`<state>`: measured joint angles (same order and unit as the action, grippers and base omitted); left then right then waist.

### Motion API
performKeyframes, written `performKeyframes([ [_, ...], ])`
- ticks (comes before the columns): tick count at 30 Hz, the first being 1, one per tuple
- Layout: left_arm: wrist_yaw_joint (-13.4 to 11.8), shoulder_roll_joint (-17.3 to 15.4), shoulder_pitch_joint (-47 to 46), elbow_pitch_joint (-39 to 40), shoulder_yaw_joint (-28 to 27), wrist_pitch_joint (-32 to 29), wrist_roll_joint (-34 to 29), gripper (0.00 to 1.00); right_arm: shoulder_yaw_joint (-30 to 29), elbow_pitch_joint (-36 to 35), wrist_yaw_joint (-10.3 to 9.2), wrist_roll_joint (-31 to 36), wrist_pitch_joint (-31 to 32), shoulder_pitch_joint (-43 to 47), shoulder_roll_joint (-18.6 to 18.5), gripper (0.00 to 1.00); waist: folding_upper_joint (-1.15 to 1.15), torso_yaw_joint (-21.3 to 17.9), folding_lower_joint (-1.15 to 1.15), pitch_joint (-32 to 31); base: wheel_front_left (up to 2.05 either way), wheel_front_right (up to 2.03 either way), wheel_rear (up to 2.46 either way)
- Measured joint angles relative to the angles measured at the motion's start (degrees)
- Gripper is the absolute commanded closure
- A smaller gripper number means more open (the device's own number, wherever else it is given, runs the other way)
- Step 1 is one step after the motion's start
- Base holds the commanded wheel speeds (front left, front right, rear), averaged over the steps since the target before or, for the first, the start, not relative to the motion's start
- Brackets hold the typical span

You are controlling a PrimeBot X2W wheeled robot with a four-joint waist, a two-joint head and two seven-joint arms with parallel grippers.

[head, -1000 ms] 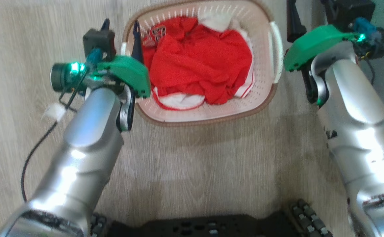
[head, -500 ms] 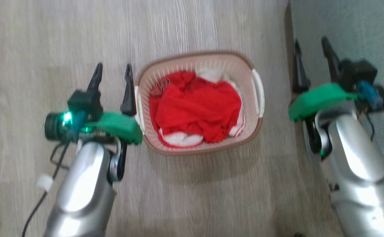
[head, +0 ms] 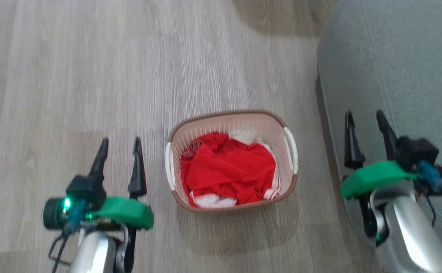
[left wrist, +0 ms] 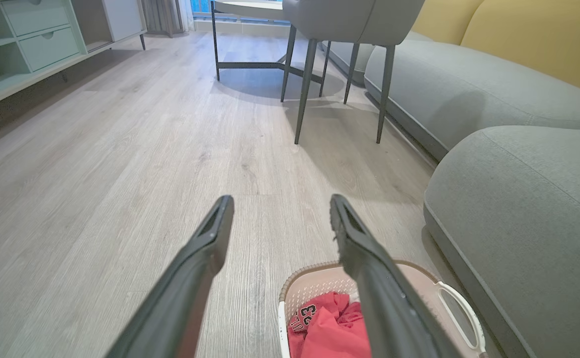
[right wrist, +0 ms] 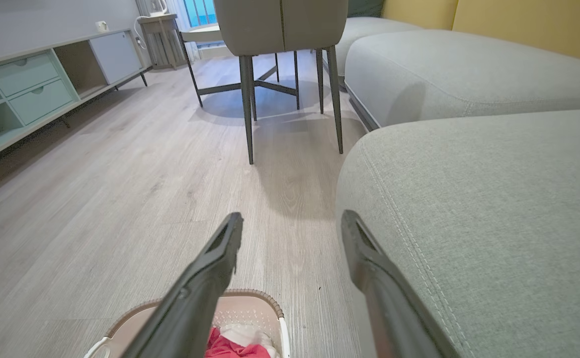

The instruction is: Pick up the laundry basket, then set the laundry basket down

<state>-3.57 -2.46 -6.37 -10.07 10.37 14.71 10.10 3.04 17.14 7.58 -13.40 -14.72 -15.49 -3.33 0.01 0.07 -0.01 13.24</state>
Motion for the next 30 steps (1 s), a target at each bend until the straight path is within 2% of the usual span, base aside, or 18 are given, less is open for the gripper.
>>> performKeyframes([
  [13,-0.45,-0.05,11.1,4.75,-1.97,0.0,0.6,0.0,-1.16,-6.83,0.0,0.33,0.0,12.38,0.62,0.0,0.0,1.18,0.0,-8.44,0.0,0.0,0.0],
  [30,0.02,-0.08,14.9,5.11,-2.41,0.0,0.4,0.0,-1.24,-7.66,0.0,0.32,0.0,16.19,0.82,0.0,0.0,1.07,0.0,-13.15,0.0,0.0,0.0],
])
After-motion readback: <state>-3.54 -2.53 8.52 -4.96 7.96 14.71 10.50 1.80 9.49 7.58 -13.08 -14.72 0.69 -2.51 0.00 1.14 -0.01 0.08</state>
